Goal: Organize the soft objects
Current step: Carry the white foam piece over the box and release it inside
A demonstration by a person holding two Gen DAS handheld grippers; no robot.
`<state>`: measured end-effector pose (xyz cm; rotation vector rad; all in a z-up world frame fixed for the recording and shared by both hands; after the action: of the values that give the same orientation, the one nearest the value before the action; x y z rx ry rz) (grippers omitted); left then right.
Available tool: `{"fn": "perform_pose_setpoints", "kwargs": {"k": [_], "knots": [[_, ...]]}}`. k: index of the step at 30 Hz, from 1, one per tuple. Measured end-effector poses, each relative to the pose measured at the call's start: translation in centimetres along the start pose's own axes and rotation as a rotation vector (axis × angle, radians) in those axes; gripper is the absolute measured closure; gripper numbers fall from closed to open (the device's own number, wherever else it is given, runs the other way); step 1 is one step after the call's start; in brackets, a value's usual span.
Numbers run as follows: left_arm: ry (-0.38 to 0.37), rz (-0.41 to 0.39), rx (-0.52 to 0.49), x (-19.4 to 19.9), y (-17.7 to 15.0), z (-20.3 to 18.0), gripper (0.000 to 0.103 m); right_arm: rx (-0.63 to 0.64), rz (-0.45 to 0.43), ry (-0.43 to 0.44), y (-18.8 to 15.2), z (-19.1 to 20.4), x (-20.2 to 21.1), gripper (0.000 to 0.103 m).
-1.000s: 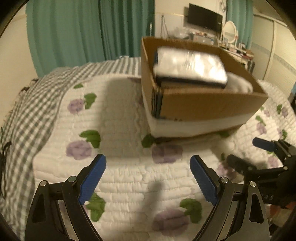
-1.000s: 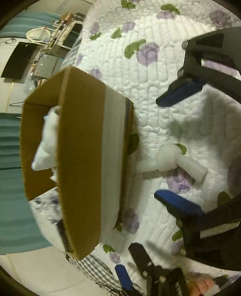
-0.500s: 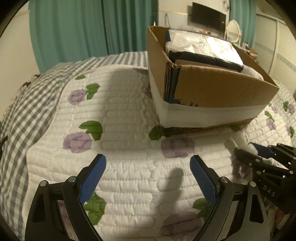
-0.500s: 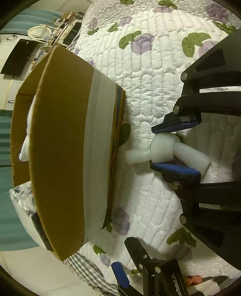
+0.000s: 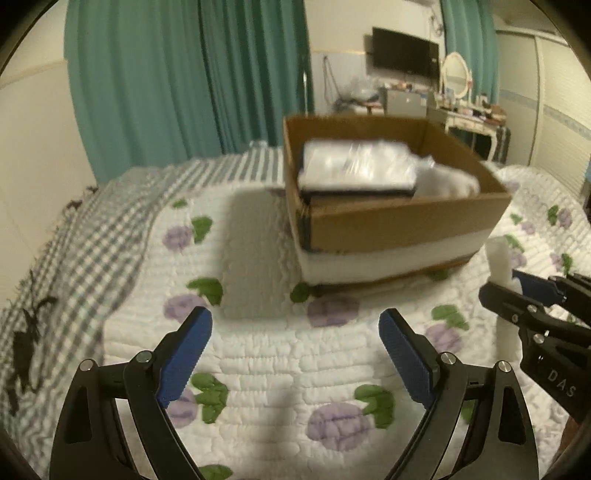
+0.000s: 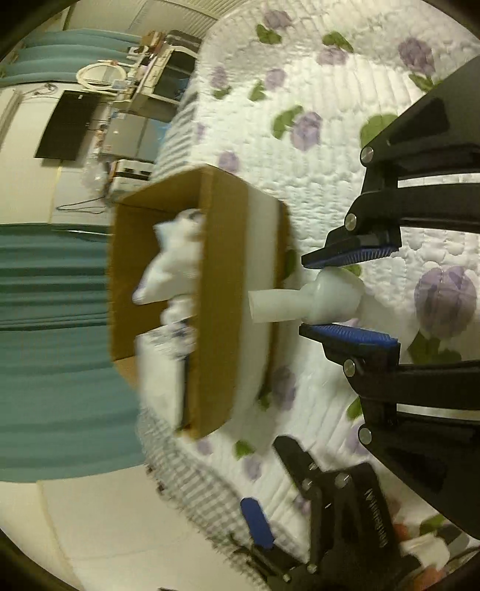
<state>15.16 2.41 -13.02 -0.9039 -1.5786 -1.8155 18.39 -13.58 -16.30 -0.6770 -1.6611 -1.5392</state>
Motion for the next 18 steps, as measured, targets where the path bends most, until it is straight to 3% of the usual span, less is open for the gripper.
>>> {"fn": "perform_pose_setpoints", "kwargs": {"k": [12,18], "knots": [[0.022,-0.163,0.016,7.2,6.2,0.5,0.01,0.05,-0.175,0.025,7.7,0.7,9.2,0.074],[0.025,-0.221,0.037,7.8,11.0,0.7,0.01,0.061,-0.217,0.028,13.6,-0.5,10.0,0.074]]}}
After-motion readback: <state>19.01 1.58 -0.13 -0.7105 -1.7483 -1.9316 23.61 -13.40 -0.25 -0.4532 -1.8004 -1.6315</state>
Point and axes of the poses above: each gripper's, at about its wrist camera, not at the fingertips, and x roughly against the way its jaws point, z to its left, y to its top, the point moved 5 cm from there along -x, roughly the way its jaws point, and after that the axes turned 13 degrees about z, right-handed, at the moved point
